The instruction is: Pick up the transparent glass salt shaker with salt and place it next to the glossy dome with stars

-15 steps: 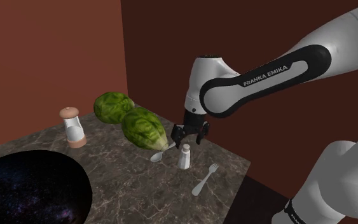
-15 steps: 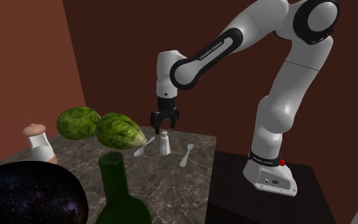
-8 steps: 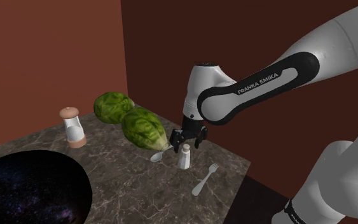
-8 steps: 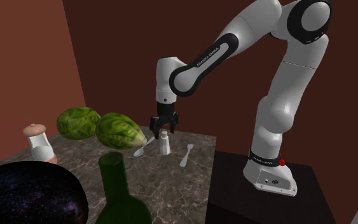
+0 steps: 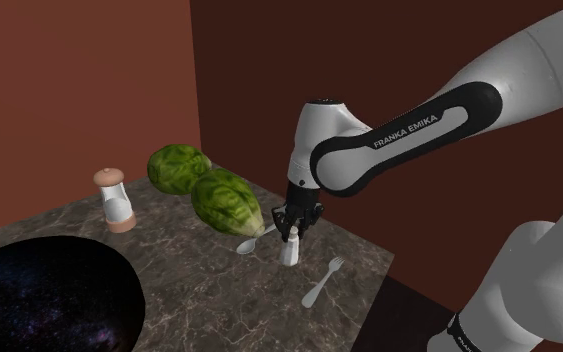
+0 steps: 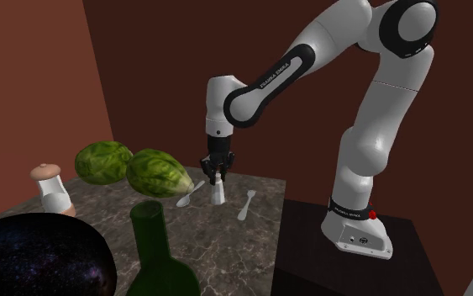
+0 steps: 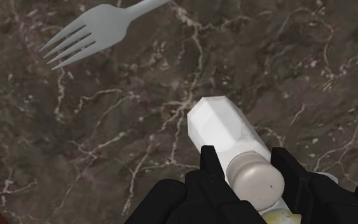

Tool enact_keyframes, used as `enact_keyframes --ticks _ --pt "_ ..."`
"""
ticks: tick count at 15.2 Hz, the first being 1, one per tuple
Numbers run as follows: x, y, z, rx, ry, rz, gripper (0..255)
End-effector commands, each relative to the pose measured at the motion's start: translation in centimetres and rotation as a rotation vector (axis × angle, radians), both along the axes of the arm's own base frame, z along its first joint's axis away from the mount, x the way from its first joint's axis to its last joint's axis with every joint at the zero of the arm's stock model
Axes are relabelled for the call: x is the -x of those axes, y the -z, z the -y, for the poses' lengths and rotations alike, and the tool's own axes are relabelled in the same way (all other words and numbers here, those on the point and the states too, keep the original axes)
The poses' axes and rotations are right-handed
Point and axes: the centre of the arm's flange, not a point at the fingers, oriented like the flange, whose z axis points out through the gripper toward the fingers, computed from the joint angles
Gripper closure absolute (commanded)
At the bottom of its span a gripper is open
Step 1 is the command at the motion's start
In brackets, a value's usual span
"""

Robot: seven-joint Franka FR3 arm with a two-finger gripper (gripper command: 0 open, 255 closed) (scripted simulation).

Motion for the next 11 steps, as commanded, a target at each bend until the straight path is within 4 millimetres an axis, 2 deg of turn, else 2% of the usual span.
enact_keyframes --ticks 1,6,11 --pt "0.0 0.0 0.0 0.000 0.000 -0.001 255" --pt "0.0 0.0 0.0 0.000 0.000 -0.001 255" --pt "0.0 -2.6 0.0 0.000 0.000 -0.001 255"
